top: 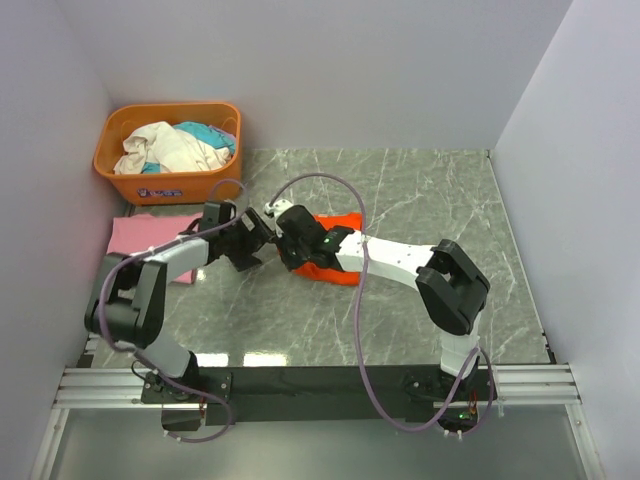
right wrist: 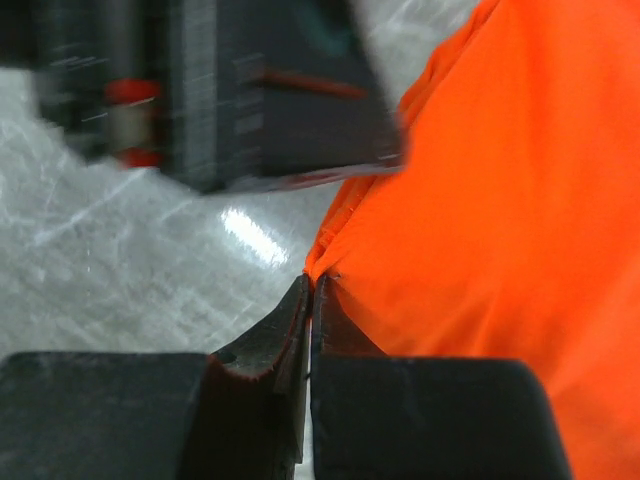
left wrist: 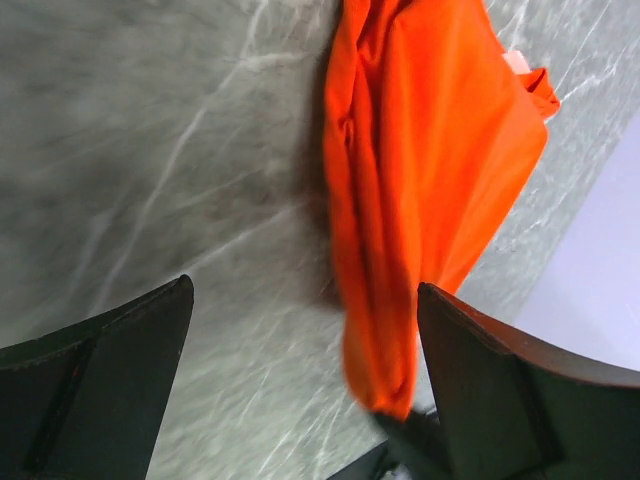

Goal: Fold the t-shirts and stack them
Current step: Pick up the T-shirt from the center of the board.

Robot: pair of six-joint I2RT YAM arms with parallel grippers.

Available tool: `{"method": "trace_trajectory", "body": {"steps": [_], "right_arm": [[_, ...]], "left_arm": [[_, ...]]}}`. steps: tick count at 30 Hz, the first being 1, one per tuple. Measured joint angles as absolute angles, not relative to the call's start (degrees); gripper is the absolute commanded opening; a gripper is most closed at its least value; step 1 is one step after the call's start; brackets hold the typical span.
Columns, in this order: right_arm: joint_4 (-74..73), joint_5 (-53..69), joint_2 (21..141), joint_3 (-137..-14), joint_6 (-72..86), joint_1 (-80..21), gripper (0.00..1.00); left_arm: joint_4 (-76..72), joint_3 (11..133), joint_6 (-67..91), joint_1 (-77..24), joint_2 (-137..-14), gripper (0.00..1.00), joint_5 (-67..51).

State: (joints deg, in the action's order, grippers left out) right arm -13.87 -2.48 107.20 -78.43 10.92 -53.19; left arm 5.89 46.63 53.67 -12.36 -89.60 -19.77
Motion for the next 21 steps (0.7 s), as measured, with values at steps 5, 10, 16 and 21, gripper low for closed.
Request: {"method": "trace_trajectory", "body": {"steps": [5,10,16,21], "right_arm": [[-12.91,-0.6,107.2,-76.49,12.49,-53.08,0.0],[-11.77,0.89,107.2,-76.36,13.54,-52.99,0.0],[-10.39,2.31,107.2,-76.36,14.41,-52.99,0.0],[-10.24,3.29,107.2,-76.34,14.81,-52.99,0.0]], "left_arm": [[-1.17,46.63,58.13,-14.44,-95.77,0.99,-22.28],[-6.87,46.96,60.82,-15.38,-98.56,0.97,-23.38],[-10.11,48.47,61.95,-17.89,-101.75,0.53,-22.5],[-6.85,49.32,59.11,-19.35,-103.39,0.08,-18.17]]}}
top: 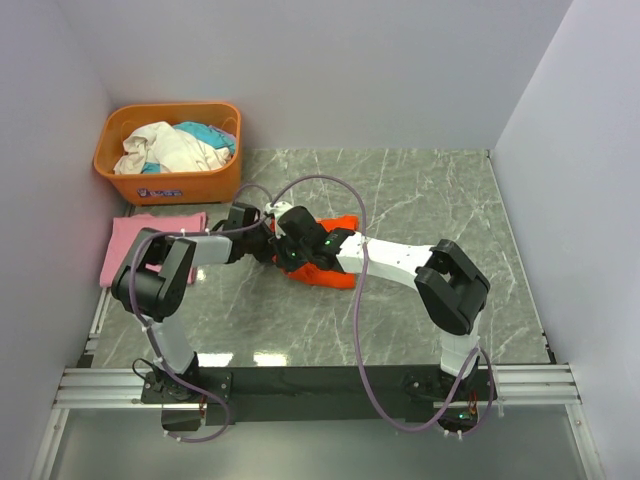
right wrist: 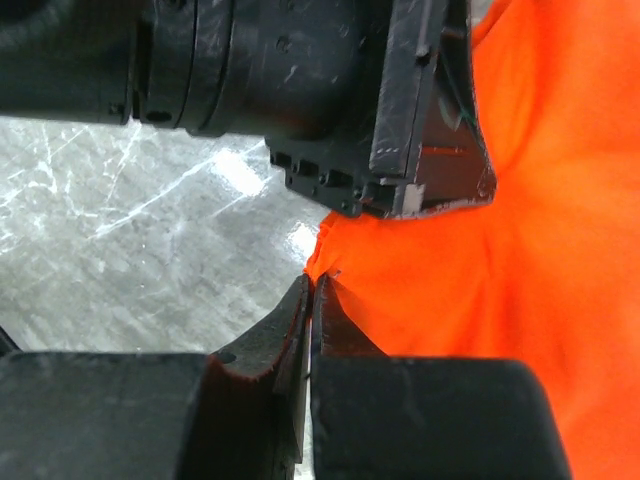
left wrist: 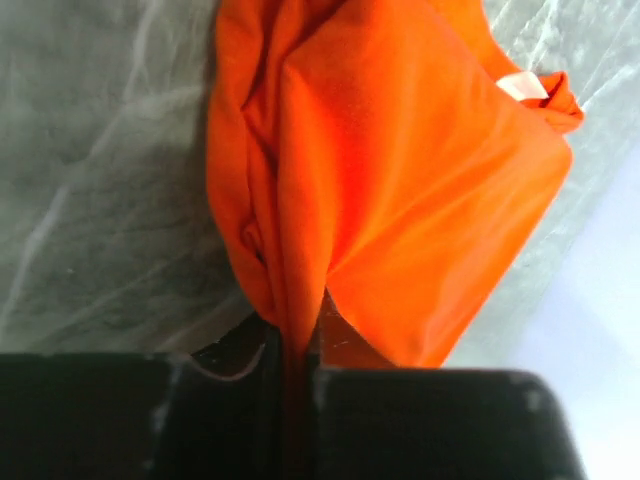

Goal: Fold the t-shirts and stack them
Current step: Pick up the T-shirt from the center of the board, then place the T-shirt at the corner of the board.

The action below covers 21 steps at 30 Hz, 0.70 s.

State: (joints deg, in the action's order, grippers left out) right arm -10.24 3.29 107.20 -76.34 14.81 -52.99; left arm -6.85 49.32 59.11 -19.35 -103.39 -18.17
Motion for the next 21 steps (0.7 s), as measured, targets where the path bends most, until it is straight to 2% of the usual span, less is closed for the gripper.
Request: {"method": "trace_trajectory", "body": {"steps": [1,3,4,6,7,8,11,21], "right_arm": [[-10.24,3.6,107.2,-76.31,14.94,-52.99,0.05],[-10.04,3.92,107.2,-76.16,15.18,-53.06,0.16],[-10.02,4.03,107.2,-76.14,15.29,-53.06,0.32],[-10.09,4.64,107.15,-76.14,15.55,-53.17,0.44],[-10.24,4.89,106.96,-76.14,15.42,-53.36,0.53],[-10.31,5.13,106.56,-75.9,15.4,-53.54,0.56],[-10.94,4.45,103.53,-73.93,15.55,-53.89,0.62],[-17.54,-0.14,85.93,-63.33,15.64,-54.02,0.63]], "left_arm": [[-5.76,49.84,58.48,-19.33,-103.39,0.01,-17.96],[-2.48,51.72,55.68,-19.51,-103.02,0.01,-15.77],[-0.03,52.88,53.71,-19.68,-102.8,0.01,-14.2],[3.73,54.43,50.19,-19.92,-102.1,0.01,-10.7],[6.35,55.33,48.21,-19.92,-101.6,0.01,-8.34],[8.78,56.03,45.91,-19.88,-100.95,0.01,-5.61],[16.05,57.87,39.83,-19.68,-98.56,0.01,2.96],[28.36,64.77,23.79,-17.74,-94.5,0.01,27.7]]}}
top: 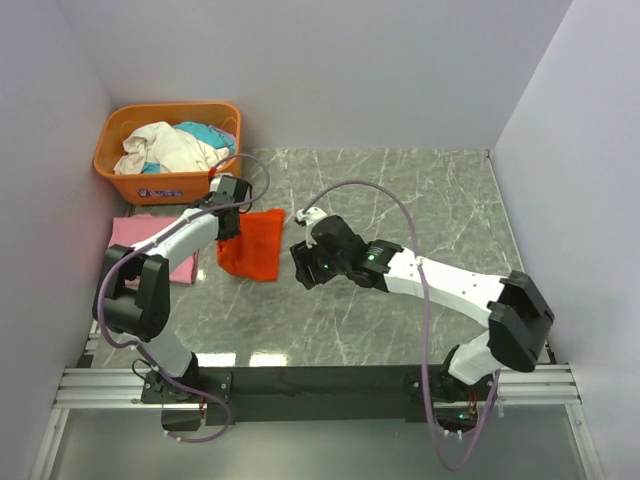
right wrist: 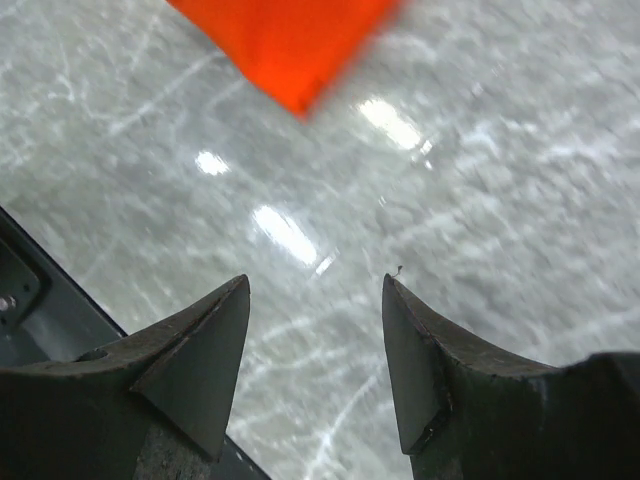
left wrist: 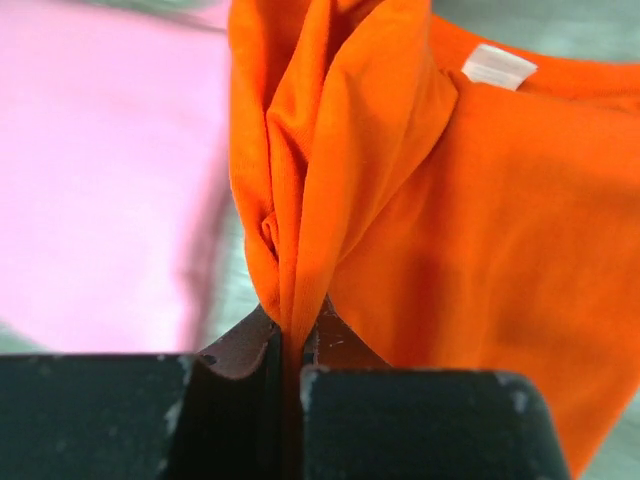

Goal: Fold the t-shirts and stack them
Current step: Place the T-shirt at the corner of the board.

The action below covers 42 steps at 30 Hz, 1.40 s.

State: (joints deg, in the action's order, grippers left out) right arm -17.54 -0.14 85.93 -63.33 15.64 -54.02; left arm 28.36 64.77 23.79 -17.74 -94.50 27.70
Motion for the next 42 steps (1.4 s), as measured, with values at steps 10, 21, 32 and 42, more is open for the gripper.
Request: {"method": "trace_trajectory", "body": {"steps": [10,21,32,42], "right_arm": [[-23.42,-4.4,79.29,-61.41,15.79,-54.0,0.63],[-27.11,-6.76,79.2,-61.63,15.62,-53.74,0.62],[-28.27,-8.16,79.18,-61.36,15.79,-53.34,0.62],[-28.14,-8.58,79.15,-61.04,15.77,-52.6,0.62]], "left_arm": [[27.27,64.79,12.34,-13.15,-91.61,0.01,39.79],[25.41,64.79,4.95,-9.82,-90.7,0.02,43.35],[27.29,67.94,2.74,-7.66,-90.56,0.03,46.98],[25.39,66.96,6.72,-1.21,-87.81,0.02,46.33]]}}
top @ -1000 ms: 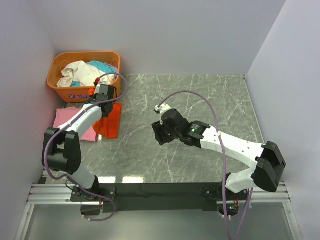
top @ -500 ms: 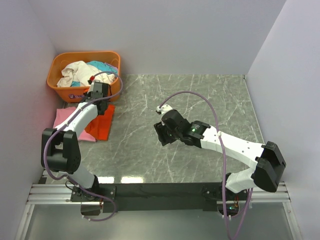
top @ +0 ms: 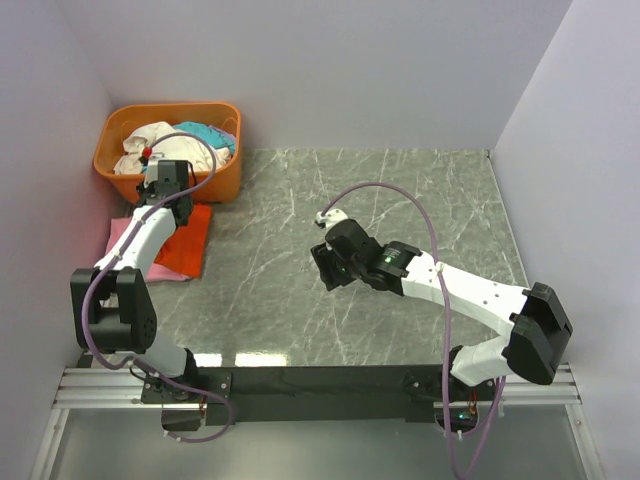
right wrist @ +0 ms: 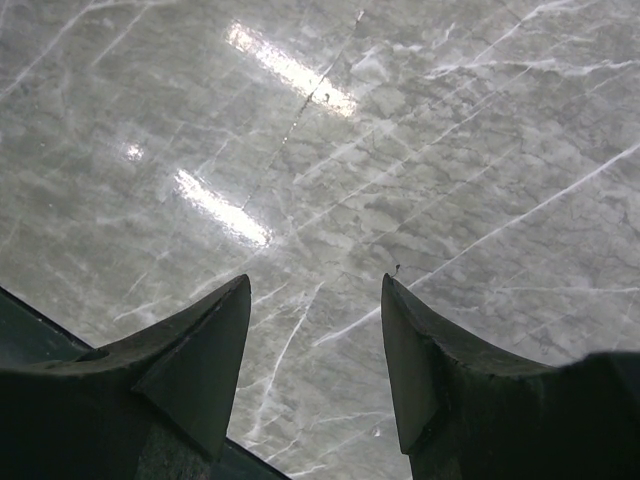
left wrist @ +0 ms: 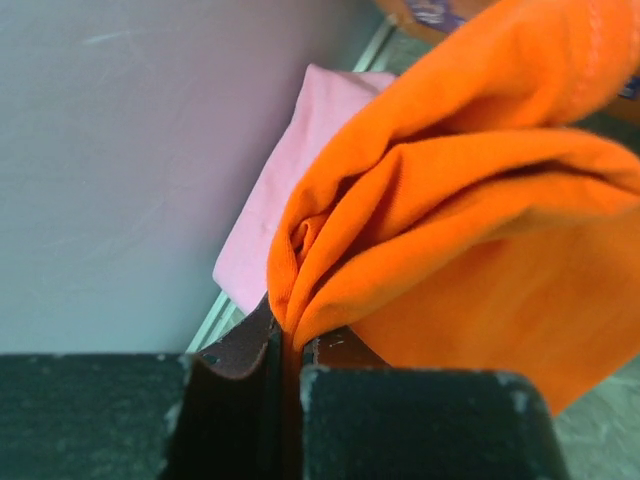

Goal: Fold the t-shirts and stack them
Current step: Place the T-shirt at the corner of the board.

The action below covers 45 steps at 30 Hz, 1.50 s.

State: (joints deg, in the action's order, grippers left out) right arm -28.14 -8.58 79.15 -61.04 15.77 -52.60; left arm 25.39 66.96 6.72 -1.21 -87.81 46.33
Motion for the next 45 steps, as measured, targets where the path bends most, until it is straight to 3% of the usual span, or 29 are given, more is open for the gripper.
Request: {"method": "trace_trajectory", "body": {"steps": [25,26,28,31,40,45], "right_arm": [[-26.13,-7.49,78.78,-55.11,15.53,-50.19,0.61],[-26.11,-7.46,78.78,-55.11,15.53,-50.19,0.61],[-26.11,-7.4,78.78,-55.11,15.51,-50.15,0.61],[-26.11,-7.14,78.78,-55.11,15.38,-49.98,0.61],[-26.17,-7.01,78.32,-55.11,15.35,-49.6,0.61],[-26.46,-7.38,76.82,-55.11,15.44,-49.45,0.61]], "left_arm": [[21.67,64.93,11.97,2.98,-97.76,0.13,55.57],[21.71,64.93,12.12,3.2,-98.24,0.26,55.86],[22.11,65.01,12.78,3.66,-99.29,0.42,56.77],[23.49,66.11,14.33,4.54,-100.92,0.49,58.33],[25.28,67.48,16.78,6.92,-101.58,0.52,59.13],[28.01,68.79,19.68,7.77,-101.43,0.78,59.22]]}}
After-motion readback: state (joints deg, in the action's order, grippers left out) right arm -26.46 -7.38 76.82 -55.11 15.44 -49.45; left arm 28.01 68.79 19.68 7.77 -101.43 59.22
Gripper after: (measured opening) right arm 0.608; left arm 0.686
